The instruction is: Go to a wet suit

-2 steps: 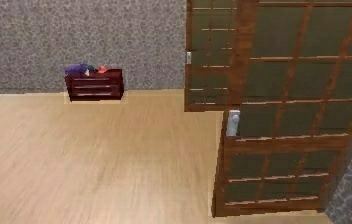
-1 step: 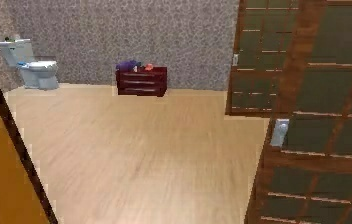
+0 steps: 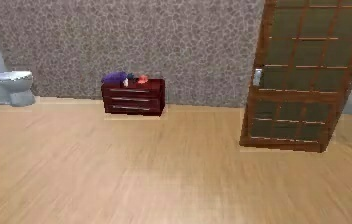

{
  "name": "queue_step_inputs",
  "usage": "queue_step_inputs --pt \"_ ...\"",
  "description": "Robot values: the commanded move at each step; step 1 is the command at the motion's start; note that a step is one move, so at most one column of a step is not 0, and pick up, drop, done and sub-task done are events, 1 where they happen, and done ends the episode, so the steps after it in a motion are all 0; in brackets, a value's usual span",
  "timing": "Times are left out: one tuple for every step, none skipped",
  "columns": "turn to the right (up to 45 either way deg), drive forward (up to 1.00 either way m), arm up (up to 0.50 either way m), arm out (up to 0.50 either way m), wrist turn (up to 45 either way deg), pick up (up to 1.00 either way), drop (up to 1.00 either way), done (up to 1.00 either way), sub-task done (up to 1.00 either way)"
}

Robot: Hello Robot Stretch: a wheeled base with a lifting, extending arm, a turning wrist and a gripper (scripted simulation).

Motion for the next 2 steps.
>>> queue_step_inputs --pt "0.0 1.0 0.0 0.0 0.0 0.0 0.0 0.0 0.0" --pt "-3.0 0.0 0.0 0.0 0.0 0.0 0.0 0.0 0.0"
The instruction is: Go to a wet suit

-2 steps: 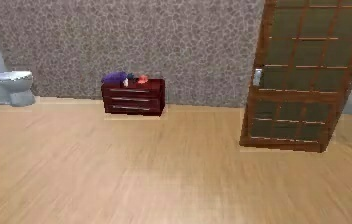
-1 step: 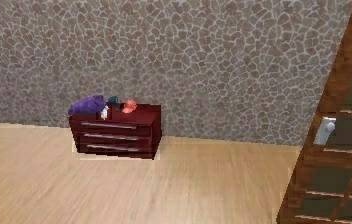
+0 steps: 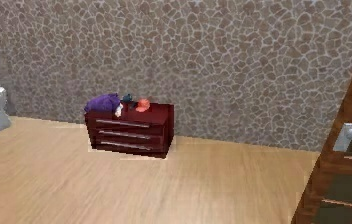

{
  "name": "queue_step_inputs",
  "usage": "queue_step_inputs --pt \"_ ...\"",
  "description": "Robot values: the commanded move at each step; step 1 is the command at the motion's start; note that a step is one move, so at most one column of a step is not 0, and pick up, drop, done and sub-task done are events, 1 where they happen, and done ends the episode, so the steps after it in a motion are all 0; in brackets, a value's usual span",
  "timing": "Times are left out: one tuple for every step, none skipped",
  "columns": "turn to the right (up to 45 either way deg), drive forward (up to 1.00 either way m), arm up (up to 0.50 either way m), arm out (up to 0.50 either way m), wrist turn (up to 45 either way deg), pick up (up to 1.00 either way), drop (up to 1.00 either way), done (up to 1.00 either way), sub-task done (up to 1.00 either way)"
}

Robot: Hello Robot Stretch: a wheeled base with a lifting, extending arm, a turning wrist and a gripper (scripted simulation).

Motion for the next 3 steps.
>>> queue_step_inputs --pt "0.0 1.0 0.0 0.0 0.0 0.0 0.0 0.0 0.0" --pt "0.0 0.1 0.0 0.0 0.0 0.0 0.0 0.0 0.0" --pt "-36.0 0.0 0.0 0.0 0.0 0.0 0.0 0.0 0.0"
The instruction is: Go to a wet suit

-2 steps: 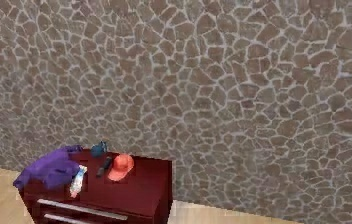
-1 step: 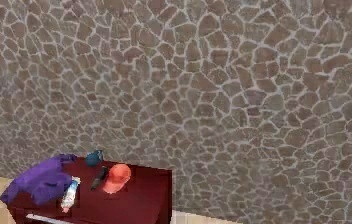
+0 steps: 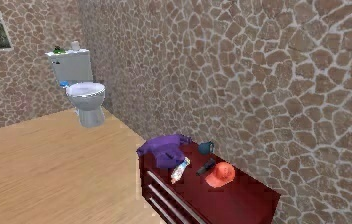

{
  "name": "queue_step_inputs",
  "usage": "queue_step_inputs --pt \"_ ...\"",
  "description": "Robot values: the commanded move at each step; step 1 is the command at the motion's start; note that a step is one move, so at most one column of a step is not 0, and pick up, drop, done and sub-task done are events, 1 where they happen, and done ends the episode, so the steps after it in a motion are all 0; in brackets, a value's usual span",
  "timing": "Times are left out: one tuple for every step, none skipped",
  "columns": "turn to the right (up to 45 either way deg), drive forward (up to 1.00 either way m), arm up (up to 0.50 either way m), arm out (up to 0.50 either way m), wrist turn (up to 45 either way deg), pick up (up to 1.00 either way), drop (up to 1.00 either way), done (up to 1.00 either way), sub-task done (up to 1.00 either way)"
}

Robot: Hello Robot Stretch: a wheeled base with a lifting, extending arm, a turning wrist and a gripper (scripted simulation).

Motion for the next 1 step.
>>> queue_step_inputs --pt "0.0 0.0 0.0 0.0 0.0 0.0 0.0 1.0 0.0"
